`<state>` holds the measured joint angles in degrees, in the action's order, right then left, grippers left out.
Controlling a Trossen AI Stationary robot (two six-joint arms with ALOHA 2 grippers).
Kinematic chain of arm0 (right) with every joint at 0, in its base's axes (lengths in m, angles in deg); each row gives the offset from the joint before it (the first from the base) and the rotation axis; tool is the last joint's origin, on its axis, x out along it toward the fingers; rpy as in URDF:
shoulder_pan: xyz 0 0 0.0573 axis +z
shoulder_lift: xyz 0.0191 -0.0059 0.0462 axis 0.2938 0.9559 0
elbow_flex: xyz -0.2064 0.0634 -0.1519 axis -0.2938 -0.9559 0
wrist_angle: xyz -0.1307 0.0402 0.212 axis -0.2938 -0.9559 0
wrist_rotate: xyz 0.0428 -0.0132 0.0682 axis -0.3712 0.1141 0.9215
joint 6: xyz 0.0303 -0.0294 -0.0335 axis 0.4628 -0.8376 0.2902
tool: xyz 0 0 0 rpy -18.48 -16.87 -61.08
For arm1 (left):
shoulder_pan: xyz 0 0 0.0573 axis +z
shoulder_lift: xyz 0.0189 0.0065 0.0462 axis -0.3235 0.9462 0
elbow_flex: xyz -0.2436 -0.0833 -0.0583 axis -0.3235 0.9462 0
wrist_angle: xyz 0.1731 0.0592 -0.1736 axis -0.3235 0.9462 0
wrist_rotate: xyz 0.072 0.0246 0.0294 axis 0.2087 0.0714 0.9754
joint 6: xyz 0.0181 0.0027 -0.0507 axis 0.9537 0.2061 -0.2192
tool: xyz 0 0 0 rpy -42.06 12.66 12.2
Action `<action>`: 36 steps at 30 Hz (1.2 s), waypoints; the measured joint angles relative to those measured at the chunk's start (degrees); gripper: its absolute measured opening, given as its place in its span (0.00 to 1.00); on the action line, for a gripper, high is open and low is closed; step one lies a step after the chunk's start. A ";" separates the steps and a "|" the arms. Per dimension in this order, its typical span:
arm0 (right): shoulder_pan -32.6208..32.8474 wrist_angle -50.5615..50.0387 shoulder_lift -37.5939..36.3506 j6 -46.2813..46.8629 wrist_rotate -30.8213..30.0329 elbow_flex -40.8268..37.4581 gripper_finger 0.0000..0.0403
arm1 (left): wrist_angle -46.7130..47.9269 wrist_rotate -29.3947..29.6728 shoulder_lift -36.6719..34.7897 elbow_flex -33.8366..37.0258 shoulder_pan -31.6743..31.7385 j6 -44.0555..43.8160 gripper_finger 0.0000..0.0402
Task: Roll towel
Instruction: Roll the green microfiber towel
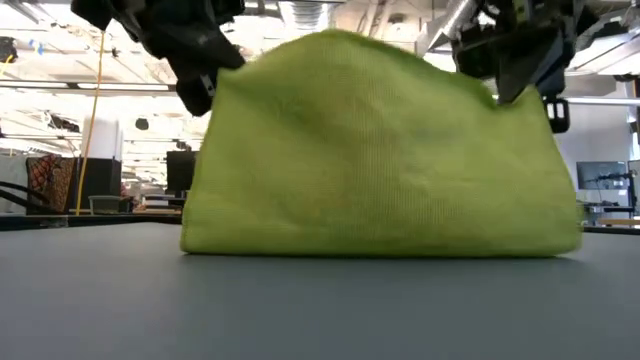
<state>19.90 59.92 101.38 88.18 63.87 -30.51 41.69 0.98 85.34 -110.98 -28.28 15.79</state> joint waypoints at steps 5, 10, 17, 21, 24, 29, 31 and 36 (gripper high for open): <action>-3.77 -2.36 4.14 -1.94 -1.04 0.01 0.06 | 3.10 -0.76 0.58 -0.02 4.14 -1.10 0.00; -6.13 -3.67 10.02 -5.24 -2.80 0.00 0.15 | 6.07 -1.38 3.96 -0.02 6.35 -1.46 0.00; -8.25 -3.62 16.15 -7.85 -5.79 0.00 0.29 | 2.76 -2.17 12.76 0.02 6.64 -2.88 0.00; -8.85 -3.22 17.59 -8.96 -6.39 0.00 0.38 | 0.71 -1.52 14.87 0.00 7.27 -3.14 0.00; -9.14 -3.32 17.21 -9.87 -9.22 0.00 0.45 | 1.23 0.01 14.81 -0.04 7.84 -2.89 0.00; -10.58 -3.61 13.56 -11.04 -12.71 0.00 0.51 | 6.49 1.81 12.27 0.00 9.17 -0.25 0.03; -11.05 -3.97 11.44 -11.37 -13.75 0.00 0.52 | 8.57 1.86 10.33 0.00 9.88 0.46 0.08; -10.06 -2.73 7.04 -16.17 -13.58 0.00 0.51 | 13.63 3.24 3.83 0.00 11.86 1.22 0.21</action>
<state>9.85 57.19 108.42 72.01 50.29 -30.51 55.32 4.22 89.17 -110.98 -16.42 17.01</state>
